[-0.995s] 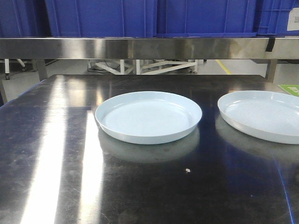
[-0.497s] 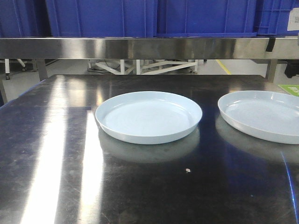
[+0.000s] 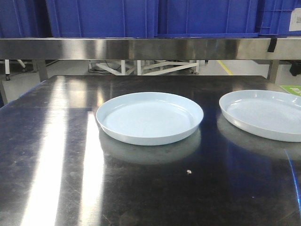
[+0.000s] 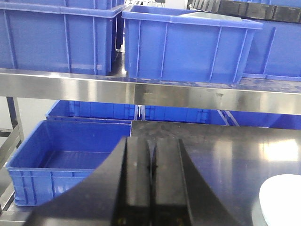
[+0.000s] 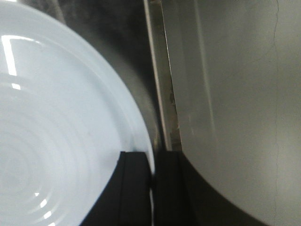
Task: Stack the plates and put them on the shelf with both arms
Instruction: 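Lift the plate with the right gripper and lower it onto the centered plate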
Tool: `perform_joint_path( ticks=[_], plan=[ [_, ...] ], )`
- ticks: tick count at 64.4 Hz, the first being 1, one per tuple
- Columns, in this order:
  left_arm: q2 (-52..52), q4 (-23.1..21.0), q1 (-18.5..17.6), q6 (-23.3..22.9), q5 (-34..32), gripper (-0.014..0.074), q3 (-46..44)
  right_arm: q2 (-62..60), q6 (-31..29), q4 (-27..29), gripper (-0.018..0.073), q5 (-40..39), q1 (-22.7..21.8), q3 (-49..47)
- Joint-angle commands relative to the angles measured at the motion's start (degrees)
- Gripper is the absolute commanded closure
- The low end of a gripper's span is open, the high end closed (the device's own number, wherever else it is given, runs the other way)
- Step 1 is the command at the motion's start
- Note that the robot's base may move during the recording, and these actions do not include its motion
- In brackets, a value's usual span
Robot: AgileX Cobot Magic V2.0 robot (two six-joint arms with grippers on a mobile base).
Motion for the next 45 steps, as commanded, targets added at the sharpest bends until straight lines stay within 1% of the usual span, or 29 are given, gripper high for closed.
perform_joint_path(
  ticks=[1,10,16,20,28,37,41,45],
  plan=[
    [-0.04,-0.36,0.01,-0.38,-4.95,0.0514,-1.71,-3.45,-0.49,0.28,0.0502,-0.67,-1.30,-1.75],
    [-0.04,-0.36,0.01,-0.38,-4.95,0.0514,-1.71,-5.75,-2.32,3.85,0.0502,-0.73,-2.25,-1.75],
    [-0.04,-0.36,0.01,-0.38,-4.95,0.0514,-1.71,-7.80,-2.93,5.79,0.0502,-0.63,-2.26,-1.75],
    [-0.04,-0.36,0.01,-0.38,-4.95,0.0514,-1.71,-9.29,-4.12,8.05,0.0502,-0.58,-1.77,-1.75],
    [-0.04,-0.36,0.01,-0.38,-4.95,0.0514,-1.71,-12.83,-6.13,14.91,0.0502,-0.91,-0.03,-1.75],
    [-0.04,-0.36,0.01,-0.38,-4.95,0.0514,-1.71,-16.07,-6.50,22.68,0.0502,-1.49,2.25,-1.75],
    [-0.04,-0.36,0.01,-0.38,-4.95,0.0514,-1.71,-16.88,-6.66,24.87,0.0502,-1.54,3.53,-1.75],
    [-0.04,-0.36,0.01,-0.38,-4.95,0.0514,-1.71,-17.09,-6.66,25.59,0.0502,-1.15,6.01,-1.69]
  ],
)
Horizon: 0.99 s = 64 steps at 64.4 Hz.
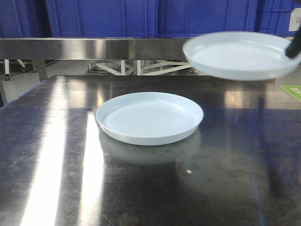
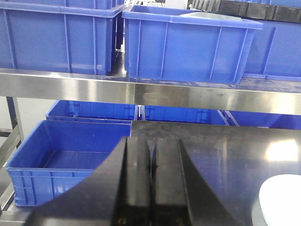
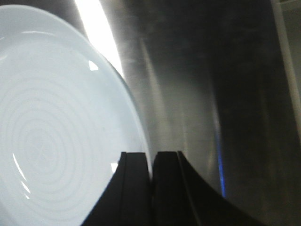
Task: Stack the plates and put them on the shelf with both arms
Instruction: 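Lift the plate with the right gripper and lower it onto the centered plate, then grasp the rim of the stacked plates with the right gripper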
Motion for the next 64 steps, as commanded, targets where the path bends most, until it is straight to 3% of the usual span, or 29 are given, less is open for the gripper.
perform_joint_path(
  ticks=[1,15,25,48,64],
  plan=[
    [-0.04,-0.36,0.01,-0.38,-4.87,0.0514,-1.71,-2.85,-0.91,3.99,0.0502,-1.92,3.01,-1.51],
    [-0.04,-0.36,0.01,-0.38,-4.87,0.0514,-1.71,0.27,-0.91,3.99,0.0502,-7.88,13.68,-0.25],
    [-0.04,-0.36,0.01,-0.38,-4.87,0.0514,-1.71,4.21,-0.91,3.99,0.0502,-13.42,18.48,-0.25],
    [-0.04,-0.36,0.01,-0.38,-4.87,0.0514,-1.71,8.96,-0.91,3.99,0.0488,-14.04,19.68,-0.39],
    [-0.04,-0.36,0.01,-0.38,-4.87,0.0514,-1.71,9.23,-0.86,4.09,0.0300,-14.10,19.68,-0.39]
  ],
)
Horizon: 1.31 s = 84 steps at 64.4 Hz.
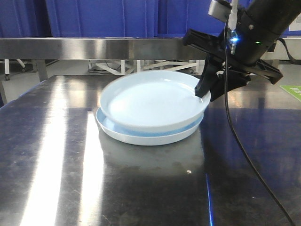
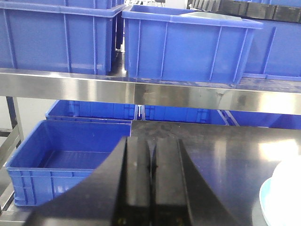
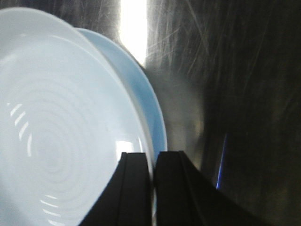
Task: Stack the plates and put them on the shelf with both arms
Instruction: 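Grasp the rim of the stacked plates with the right gripper, then lift the stacked plates up off the table with the right gripper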
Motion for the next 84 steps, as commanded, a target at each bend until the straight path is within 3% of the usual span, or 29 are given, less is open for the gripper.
perform_joint_path(
  ticks=[1,14,40,84],
  plan=[
    [-0.04,-0.36,0.01,-0.38,-4.87,0.0514,-1.71,-2.29,-0.52,1.60,0.0291,-1.65,0.04,-1.54],
    [-0.04,-0.36,0.01,-0.38,-4.87,0.0514,-1.71,-2.29,-0.52,1.55,0.0201,-2.68,0.04,-1.54],
    [-0.04,-0.36,0.01,-0.38,-4.87,0.0514,-1.71,1.29,-0.52,0.21,0.0200,-3.76,2.85,-1.54],
    [-0.04,-0.36,0.01,-0.38,-4.87,0.0514,-1.71,4.27,-0.52,-0.09,0.0208,-4.91,3.00,-1.54]
  ],
)
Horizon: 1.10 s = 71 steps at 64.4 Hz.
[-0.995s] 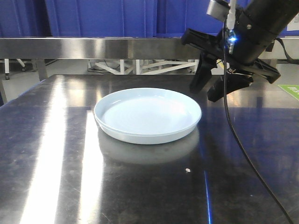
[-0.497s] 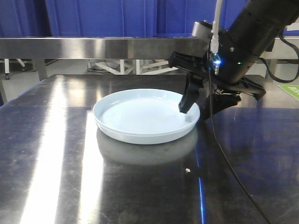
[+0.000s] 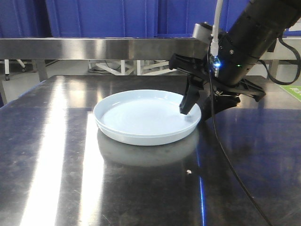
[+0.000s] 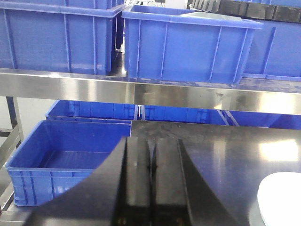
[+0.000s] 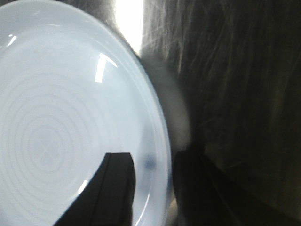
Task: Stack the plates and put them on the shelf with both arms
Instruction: 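Lift the stacked plates up off the table with the right gripper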
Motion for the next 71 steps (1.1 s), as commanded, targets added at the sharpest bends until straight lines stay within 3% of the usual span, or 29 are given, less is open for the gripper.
perform_joint_path(
  ticks=[1,8,22,37,48,59,71],
  plan=[
    [-0.04,-0.36,0.01,-0.38,-4.87,0.0514,-1.71,-1.46,-0.52,0.45,0.0209,-1.62,0.05,-1.21],
    [-0.04,-0.36,0.01,-0.38,-4.87,0.0514,-1.71,-1.32,-0.52,0.45,0.0270,-1.25,0.05,-1.21],
    [-0.04,-0.36,0.01,-0.38,-4.87,0.0514,-1.71,-1.32,-0.52,0.45,0.0513,-0.79,0.05,-1.21],
    [-0.04,-0.36,0.01,-0.38,-4.87,0.0514,-1.71,-4.60,-0.52,0.51,0.0507,-1.42,0.05,-1.21],
    [-0.04,-0.36,0.01,-0.38,-4.87,0.0514,-1.71,-10.85,-1.23,0.04,0.0507,-6.51,0.05,-1.14],
    [-0.04,-0.36,0.01,-0.38,-4.87,0.0514,-1.71,-18.43,-7.64,-0.15,0.0507,-17.34,0.00,2.85],
    [-0.04,-0.36,0.01,-0.38,-4.87,0.0514,-1.71,-28.16,-14.67,-0.15,0.0507,-31.68,-1.28,13.50]
  ],
)
